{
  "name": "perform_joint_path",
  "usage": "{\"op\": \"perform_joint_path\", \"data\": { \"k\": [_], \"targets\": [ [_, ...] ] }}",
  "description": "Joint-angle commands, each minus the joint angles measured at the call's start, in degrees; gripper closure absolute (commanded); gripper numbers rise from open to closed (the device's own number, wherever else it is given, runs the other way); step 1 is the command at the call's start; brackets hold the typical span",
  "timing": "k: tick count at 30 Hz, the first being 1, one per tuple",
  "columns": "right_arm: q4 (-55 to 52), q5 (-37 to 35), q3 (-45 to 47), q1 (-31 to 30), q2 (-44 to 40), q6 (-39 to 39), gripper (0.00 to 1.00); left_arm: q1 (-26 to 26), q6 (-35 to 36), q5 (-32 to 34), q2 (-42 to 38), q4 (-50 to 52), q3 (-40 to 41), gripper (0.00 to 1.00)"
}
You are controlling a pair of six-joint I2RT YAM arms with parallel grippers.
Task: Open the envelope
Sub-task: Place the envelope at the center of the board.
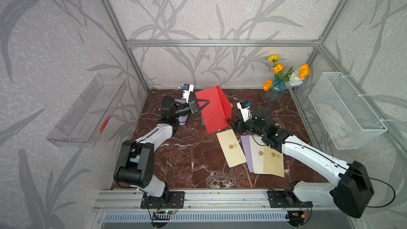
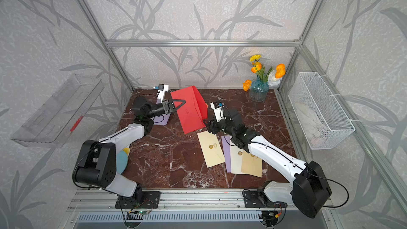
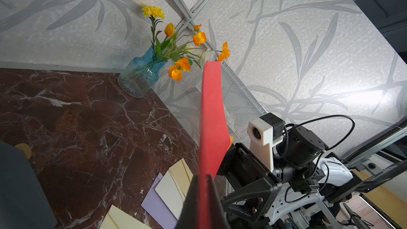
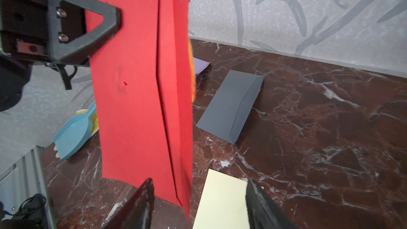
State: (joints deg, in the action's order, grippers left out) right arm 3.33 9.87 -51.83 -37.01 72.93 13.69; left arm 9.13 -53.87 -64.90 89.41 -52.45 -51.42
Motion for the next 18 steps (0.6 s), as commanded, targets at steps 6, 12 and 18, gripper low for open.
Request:
{"op": "perform_joint_path", "data": {
  "k": [6, 12, 18],
  "targets": [
    [4.5, 7.0, -3.8, 0.7, 2.0, 1.0, 0.54, 1.5, -9.3, -4.2, 2.7, -16.8, 0.7, 1.00],
    [6.8, 10.1, -4.4, 1.9, 3.4, 2.9, 0.81, 1.6, -10.9, -3.9, 2.2, -18.9, 1.4, 1.00],
    [7.7, 11.6, -4.5, 2.3, 3.5, 3.5, 1.00, 1.5, -7.0, -2.7, 2.1, -12.5, 1.0, 1.00]
  ]
}}
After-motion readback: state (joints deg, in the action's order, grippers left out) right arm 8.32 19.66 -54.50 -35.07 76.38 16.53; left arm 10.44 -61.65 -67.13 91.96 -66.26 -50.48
